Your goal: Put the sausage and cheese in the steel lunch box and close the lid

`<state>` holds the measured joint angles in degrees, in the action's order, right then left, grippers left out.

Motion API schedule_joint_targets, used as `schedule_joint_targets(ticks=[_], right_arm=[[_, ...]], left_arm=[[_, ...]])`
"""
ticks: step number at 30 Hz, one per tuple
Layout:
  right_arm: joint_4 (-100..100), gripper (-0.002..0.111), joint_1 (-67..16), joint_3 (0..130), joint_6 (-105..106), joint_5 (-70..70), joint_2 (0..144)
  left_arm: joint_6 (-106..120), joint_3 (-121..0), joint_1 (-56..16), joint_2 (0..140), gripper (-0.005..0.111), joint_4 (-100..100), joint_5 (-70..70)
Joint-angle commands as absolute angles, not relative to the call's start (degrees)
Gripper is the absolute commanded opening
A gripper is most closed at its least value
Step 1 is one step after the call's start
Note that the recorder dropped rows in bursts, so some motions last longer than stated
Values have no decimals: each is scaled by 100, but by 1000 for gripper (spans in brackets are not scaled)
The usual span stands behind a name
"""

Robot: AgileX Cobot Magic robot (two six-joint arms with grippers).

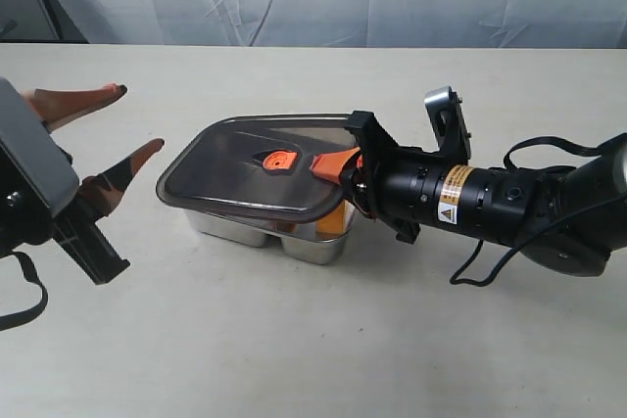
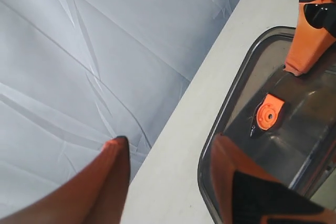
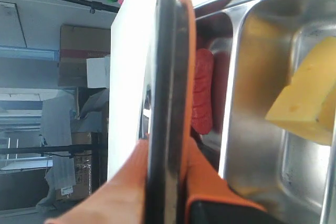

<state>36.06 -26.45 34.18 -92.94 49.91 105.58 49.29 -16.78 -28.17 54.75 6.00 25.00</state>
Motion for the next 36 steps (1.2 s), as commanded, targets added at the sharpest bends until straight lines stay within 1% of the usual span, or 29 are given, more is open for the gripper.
schedule_joint_targets(ticks=[1, 6, 16, 21, 24, 28, 30, 34, 36], right_arm=[[3807, -1, -2642, 3419, -9096, 4474, 10555], [3819, -1, -2642, 3419, -9085, 4474, 10555], [3831, -1, -2642, 3419, -9085, 4510, 10555], [3831, -1, -2642, 3419, -9085, 4510, 10555], [3831, -1, -2642, 3419, -9085, 4510, 10555], [3831, -1, -2642, 3419, -9085, 4510, 10555], [3831, -1, -2642, 3419, -9085, 4510, 10555], [3820, -1, -2642, 3419, -9085, 4511, 10555], [3820, -1, -2642, 3419, -9085, 4511, 10555]], left_arm=[[4865, -1660, -2851, 5465, 46, 629, 2588], [4865, -1660, -2851, 5465, 46, 629, 2961], [4865, -1660, -2851, 5465, 46, 629, 3004], [4865, -1660, -2851, 5465, 46, 629, 3434], [4877, -1660, -2851, 5465, 46, 629, 3465], [5774, -1660, -2851, 5465, 46, 629, 3901], [5843, -1660, -2851, 5465, 46, 629, 4134], [5717, -1660, -2851, 5465, 46, 587, 4379], [4950, -1681, -2851, 5465, 46, 391, 4352]])
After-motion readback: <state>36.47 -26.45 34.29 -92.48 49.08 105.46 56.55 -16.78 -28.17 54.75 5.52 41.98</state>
